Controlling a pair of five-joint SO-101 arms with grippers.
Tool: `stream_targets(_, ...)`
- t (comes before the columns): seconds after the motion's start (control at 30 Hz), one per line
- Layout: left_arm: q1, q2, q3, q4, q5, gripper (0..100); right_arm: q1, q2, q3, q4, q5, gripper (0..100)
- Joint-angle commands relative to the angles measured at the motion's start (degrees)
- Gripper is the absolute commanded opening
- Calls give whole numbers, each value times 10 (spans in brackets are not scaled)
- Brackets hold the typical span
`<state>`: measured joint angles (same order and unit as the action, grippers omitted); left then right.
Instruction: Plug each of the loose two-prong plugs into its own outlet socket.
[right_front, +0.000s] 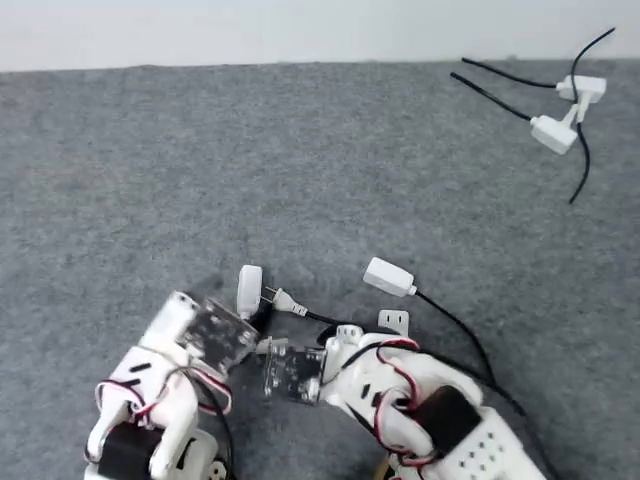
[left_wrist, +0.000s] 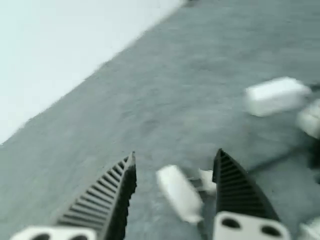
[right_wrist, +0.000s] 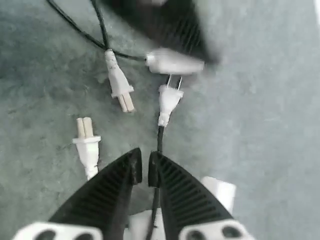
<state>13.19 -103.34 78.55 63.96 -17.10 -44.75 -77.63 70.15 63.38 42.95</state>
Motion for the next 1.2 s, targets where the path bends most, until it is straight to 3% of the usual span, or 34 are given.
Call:
stream_targets(0.0,-113,-4,26,-88,48,236,-8,1,51,-63,-20,25)
stream_targets(0.27,-215,-4,47,-148,142,236,-43,1,115,-76,-25,104)
stream_targets(1.17,-215,-4,51,-148,142,237,-43,2,211,-159,-19,103)
